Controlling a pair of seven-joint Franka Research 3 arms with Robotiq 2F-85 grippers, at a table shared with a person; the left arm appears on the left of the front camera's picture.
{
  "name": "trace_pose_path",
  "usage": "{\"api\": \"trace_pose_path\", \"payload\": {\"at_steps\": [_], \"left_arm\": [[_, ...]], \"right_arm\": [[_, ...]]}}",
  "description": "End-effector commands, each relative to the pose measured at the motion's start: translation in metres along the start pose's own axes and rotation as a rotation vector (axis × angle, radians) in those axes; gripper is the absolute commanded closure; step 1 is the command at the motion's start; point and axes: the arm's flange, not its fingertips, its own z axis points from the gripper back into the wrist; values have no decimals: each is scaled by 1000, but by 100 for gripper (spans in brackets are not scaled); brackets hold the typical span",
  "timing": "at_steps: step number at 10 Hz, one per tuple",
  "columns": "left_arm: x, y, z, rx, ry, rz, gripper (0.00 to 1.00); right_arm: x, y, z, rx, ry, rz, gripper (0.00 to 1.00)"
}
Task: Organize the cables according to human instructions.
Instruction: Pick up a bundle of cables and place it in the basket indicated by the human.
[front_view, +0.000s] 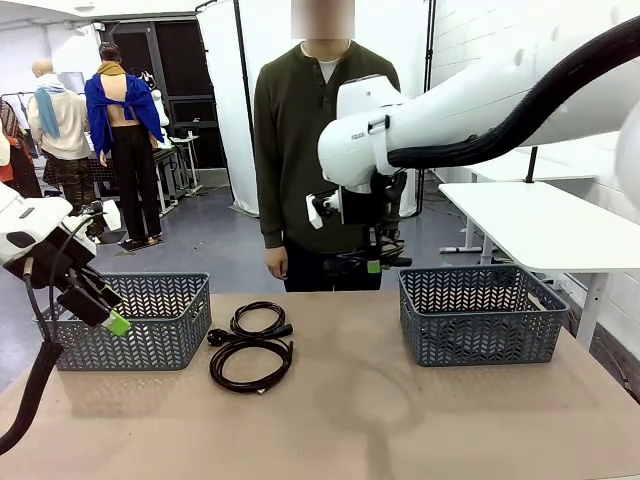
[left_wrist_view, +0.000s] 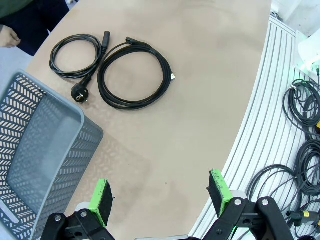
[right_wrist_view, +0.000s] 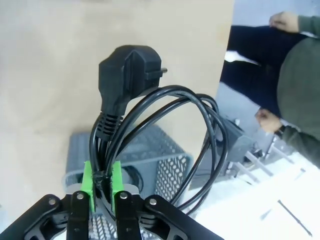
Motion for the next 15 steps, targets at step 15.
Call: {"api": "trace_pose_path", "payload": {"at_steps": [15], "left_arm": [[-1, 1, 0, -19, -12, 0, 0]], "right_arm": [[-93, 5, 11, -39, -19, -38, 100]]}}
